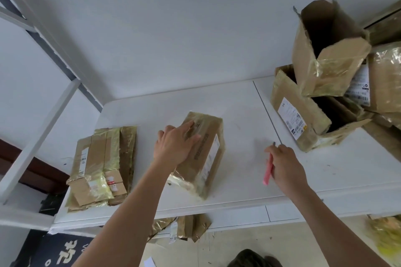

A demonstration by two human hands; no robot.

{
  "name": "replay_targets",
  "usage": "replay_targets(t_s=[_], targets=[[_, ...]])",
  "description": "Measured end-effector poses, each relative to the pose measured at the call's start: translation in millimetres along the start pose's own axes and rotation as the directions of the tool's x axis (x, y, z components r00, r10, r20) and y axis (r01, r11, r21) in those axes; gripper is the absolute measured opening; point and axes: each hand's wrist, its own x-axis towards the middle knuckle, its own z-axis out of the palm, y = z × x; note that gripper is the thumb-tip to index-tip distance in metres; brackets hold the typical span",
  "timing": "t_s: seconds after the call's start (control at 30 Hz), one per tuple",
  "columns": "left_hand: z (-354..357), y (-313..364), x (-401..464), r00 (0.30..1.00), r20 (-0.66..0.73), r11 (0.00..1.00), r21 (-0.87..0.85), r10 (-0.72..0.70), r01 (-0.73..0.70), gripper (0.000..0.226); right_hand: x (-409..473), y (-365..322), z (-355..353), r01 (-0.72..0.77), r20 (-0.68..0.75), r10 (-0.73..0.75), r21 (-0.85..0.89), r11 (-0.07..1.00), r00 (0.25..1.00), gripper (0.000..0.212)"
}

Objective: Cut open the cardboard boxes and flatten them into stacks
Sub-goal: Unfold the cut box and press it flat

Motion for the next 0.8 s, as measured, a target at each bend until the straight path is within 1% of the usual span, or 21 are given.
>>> replay_targets(t_s=[0.07, 0.1, 0.13, 0.17, 0.2, 0.23, 0.27, 0.3, 0.33, 0.37, 0.4, 0.47, 0.5, 0.57, 0.6, 0.67, 0.73, 0.8], targets=[[-3.9, -7.7, 0.4, 0.999, -0.028, 0.999, -0.032, -0.043, 0.042, 0.056, 4.3, 0.1, -4.5, -0.056, 0.148, 0.086, -0.201, 0.978, 0.985, 0.052], [-5.3, -12.3, 0.8, 0.998, -0.039, 0.998, -0.043, -0.058, 0.056, 0.056, 6.6, -2.4, -8.8, -0.07, 0.196, 0.125, -0.266, 0.962, 0.973, 0.069], [-5.7, -17.6, 1.8, 0.998, -0.036, 0.996, -0.065, -0.059, 0.056, 0.055, 9.2, -8.1, -13.4, -0.092, 0.207, 0.156, -0.287, 0.954, 0.966, 0.085], [-6.0, -21.9, 2.0, 0.999, -0.015, 0.993, -0.112, -0.043, 0.041, 0.055, 11.7, -16.2, -17.2, -0.107, 0.194, 0.159, -0.257, 0.961, 0.968, 0.092], [-5.5, -25.3, 2.0, 1.0, 0.016, 0.982, -0.187, -0.025, 0.027, 0.055, 13.6, -26.8, -19.7, -0.09, 0.16, 0.12, -0.179, 0.98, 0.98, 0.087], [-5.4, -27.1, 0.4, 0.999, 0.048, 0.961, -0.276, -0.015, 0.028, 0.055, 14.1, -39.7, -22.0, -0.051, 0.114, 0.053, -0.018, 0.999, 0.992, 0.074], [-5.1, -28.7, -1.4, 0.997, 0.077, 0.932, -0.359, -0.025, 0.051, 0.057, 12.5, -56.2, -25.5, -0.016, 0.081, -0.001, 0.213, 0.977, 0.997, 0.061], [-5.1, -30.7, -3.0, 0.993, 0.103, 0.9, -0.426, -0.058, 0.097, 0.061, 9.3, -75.9, -30.9, -0.003, 0.093, -0.042, 0.441, 0.897, 0.995, 0.052], [-5.7, -32.5, -4.6, 0.985, 0.137, 0.863, -0.479, -0.106, 0.159, 0.065, 6.4, -96.6, -36.1, -0.02, 0.143, -0.082, 0.598, 0.801, 0.986, 0.049], [-6.4, -34.3, -5.9, 0.971, 0.183, 0.824, -0.519, -0.153, 0.227, 0.068, 6.0, -114.0, -38.5, -0.039, 0.196, -0.123, 0.664, 0.746, 0.973, 0.048], [-6.8, -36.3, -6.8, 0.953, 0.239, 0.784, -0.549, -0.184, 0.289, 0.066, 6.0, -128.5, -37.9, -0.037, 0.217, -0.153, 0.68, 0.732, 0.964, 0.049], [-8.4, -38.6, -9.7, 0.929, 0.316, 0.721, -0.597, -0.192, 0.352, 0.051, 8.0, -149.1, -32.1, 0.013, 0.174, -0.168, 0.657, 0.753, 0.97, 0.048], [-8.8, -39.6, -11.2, 0.929, 0.321, 0.698, -0.623, -0.185, 0.354, 0.044, 10.1, -155.7, -30.2, 0.037, 0.142, -0.158, 0.619, 0.785, 0.977, 0.047], [-6.8, -41.7, -13.3, 0.943, 0.278, 0.662, -0.674, -0.182, 0.327, 0.04, 12.9, -166.6, -28.3, 0.086, 0.111, -0.158, 0.478, 0.874, 0.981, 0.043], [-4.7, -42.4, -13.7, 0.952, 0.238, 0.663, -0.684, -0.191, 0.304, 0.039, 12.9, -170.9, -27.9, 0.104, 0.108, -0.159, 0.398, 0.911, 0.981, 0.042], [0.0, -41.8, -14.4, 0.969, 0.125, 0.709, -0.662, -0.215, 0.242, 0.033, 13.1, -177.8, -27.7, 0.138, 0.08, -0.168, 0.287, 0.948, 0.983, 0.041], [4.4, -40.2, -15.5, 0.973, 0.032, 0.746, -0.636, -0.229, 0.196, 0.025, 13.0, -183.8, -28.4, 0.141, 0.067, -0.158, 0.209, 0.968, 0.985, 0.049], [7.0, -40.7, -15.5, 0.972, 0.01, 0.747, -0.638, -0.234, 0.187, 0.022, 12.3, -189.1, -27.9, 0.122, 0.076, -0.136, 0.163, 0.979, 0.988, 0.062]])
